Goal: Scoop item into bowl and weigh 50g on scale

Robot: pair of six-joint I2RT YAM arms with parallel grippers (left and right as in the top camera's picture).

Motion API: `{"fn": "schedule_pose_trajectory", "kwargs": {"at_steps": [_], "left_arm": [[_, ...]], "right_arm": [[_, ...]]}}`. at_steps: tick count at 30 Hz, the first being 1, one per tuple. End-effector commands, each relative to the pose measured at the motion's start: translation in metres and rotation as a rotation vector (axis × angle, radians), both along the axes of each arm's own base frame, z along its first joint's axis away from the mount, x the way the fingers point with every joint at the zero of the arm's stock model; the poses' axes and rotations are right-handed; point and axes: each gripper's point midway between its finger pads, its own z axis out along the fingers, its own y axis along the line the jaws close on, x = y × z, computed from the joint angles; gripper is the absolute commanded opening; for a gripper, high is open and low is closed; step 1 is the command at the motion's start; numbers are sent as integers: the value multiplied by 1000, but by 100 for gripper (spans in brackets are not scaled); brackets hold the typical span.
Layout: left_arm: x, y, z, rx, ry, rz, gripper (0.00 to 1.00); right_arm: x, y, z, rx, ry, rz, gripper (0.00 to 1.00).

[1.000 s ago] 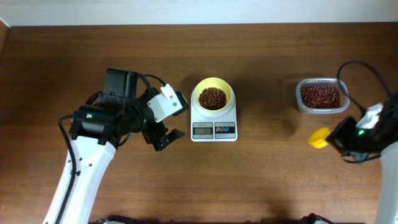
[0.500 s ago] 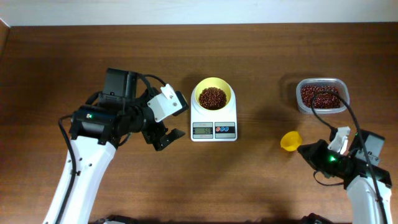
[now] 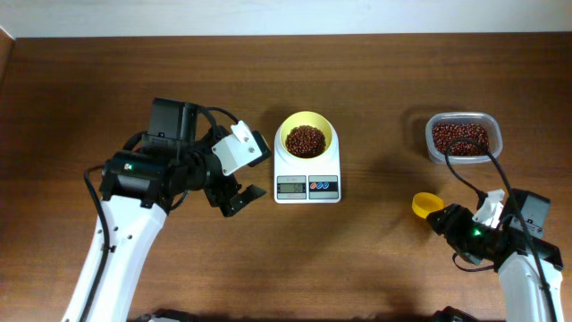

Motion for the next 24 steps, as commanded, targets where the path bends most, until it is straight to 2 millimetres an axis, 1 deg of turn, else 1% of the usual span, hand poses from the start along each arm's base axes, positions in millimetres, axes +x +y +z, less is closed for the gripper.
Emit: {"fn": "schedule_pose_trajectory", "kwargs": {"at_steps": [1,3,4,8,11,12,13,14,15,16,18,19,20,21,22,23,24], "left_arm": [[-2,-3,0,-18,13,-1,99],[-2,-3,0,-19,13,-1,99],[-2,-3,0,-18,13,-1,99],[-2,-3,0,-18,13,-1,99],[-2,-3,0,-18,13,-1,99],[-2,-3,0,-18,13,-1,99],[-2,-3,0,-18,13,-1,99],[-2,-3,0,-18,13,-1,99],[-2,-3,0,-18,13,-1,99],[-2,-3,0,-18,13,-1,99],[-2,-3,0,-18,13,-1,99],[-2,-3,0,-18,13,-1,99],[-2,-3,0,-18,13,-1,99],[-2,-3,0,-18,13,-1,99],[-2,-3,0,-18,13,-1,99],[-2,-3,0,-18,13,-1,99],[-2,-3,0,-18,13,-1,99]], "right_arm": [[-5,-6,-4,-37,23,-13,99],[-5,-6,-4,-36,27,-15,99],[-6,-9,-5,-38,42,-46,99],[-17,-32,-13,-118,134,-205,99],[-37,-54,-20,-202,244,-382,99],[-36,-57,-19,-216,240,-396,99],[-26,-57,-17,-203,198,-386,99],[-12,-51,-12,-173,127,-334,99],[8,-47,-3,-147,29,-271,99],[16,-45,2,-137,-13,-251,99],[34,-52,27,-159,-97,-249,99],[47,-54,53,-188,-182,-202,99],[59,-48,82,-201,-284,-117,99],[67,-41,105,-203,-367,-47,99],[75,-29,139,-205,-486,44,99],[78,-18,172,-204,-599,108,99],[79,-11,193,-198,-668,139,99]]}}
